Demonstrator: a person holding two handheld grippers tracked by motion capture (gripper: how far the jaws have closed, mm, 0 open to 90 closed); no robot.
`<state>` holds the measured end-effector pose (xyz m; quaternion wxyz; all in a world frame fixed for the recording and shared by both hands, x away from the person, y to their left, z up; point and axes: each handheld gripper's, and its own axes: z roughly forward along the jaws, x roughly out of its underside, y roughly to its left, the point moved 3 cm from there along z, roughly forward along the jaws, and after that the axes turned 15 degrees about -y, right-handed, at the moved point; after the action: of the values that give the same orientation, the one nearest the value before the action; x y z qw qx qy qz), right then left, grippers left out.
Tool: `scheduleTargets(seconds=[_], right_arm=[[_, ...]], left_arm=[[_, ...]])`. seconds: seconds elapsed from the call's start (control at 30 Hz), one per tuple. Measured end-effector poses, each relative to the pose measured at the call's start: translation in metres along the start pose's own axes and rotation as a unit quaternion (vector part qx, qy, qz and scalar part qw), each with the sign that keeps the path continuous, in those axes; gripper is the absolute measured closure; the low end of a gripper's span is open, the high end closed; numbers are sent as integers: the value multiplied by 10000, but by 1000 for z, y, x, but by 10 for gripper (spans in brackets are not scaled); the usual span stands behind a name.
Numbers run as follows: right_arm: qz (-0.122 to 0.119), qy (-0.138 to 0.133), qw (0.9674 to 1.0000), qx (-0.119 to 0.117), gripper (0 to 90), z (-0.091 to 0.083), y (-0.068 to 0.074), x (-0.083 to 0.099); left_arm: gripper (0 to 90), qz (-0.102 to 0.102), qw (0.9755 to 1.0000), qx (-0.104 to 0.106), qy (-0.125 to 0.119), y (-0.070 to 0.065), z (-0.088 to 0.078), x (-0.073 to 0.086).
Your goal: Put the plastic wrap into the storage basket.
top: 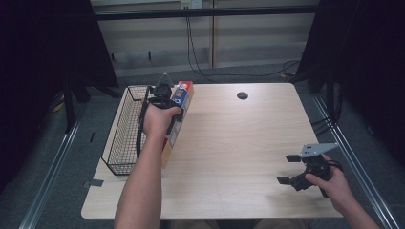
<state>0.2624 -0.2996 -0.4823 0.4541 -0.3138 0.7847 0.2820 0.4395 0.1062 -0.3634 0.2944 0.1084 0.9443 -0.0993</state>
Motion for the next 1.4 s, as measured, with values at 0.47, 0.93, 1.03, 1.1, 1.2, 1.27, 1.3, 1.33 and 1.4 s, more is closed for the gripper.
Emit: scheduleTargets(seconds=[0.47,0.93,1.03,1.1,1.2,1.27,1.3,1.33,1.4], right_arm=[[-9,8,10000,-10,37,1,0,0],[-15,25,10000,-7,37,2,1,0],[-15,26,10000,-10,37,2,1,0],[-11,25,10000,-33,37,2,1,0],[1,14,10000,-25,37,3,1,0],[-2,12,10000,-24,37,3,0,0],[-3,12,10000,-25,37,3,0,0],[-4,15,10000,-26,37,3,1,0],[-9,18,10000,-24,37,3,1,0]], left_arm=[[434,-226,9994,-239,-100,20,-9,1],[434,-329,9987,-368,-127,37,-13,4],[434,-367,9984,-404,-124,40,-14,5],[434,-416,9981,-425,-128,43,-15,6],[434,-427,9979,-468,-133,46,-15,7],[434,-405,9980,-471,-122,49,-16,7],[434,-433,9978,-475,-133,49,-16,7],[434,-459,9977,-469,-147,50,-16,8],[434,-455,9977,-474,-139,52,-16,8]])
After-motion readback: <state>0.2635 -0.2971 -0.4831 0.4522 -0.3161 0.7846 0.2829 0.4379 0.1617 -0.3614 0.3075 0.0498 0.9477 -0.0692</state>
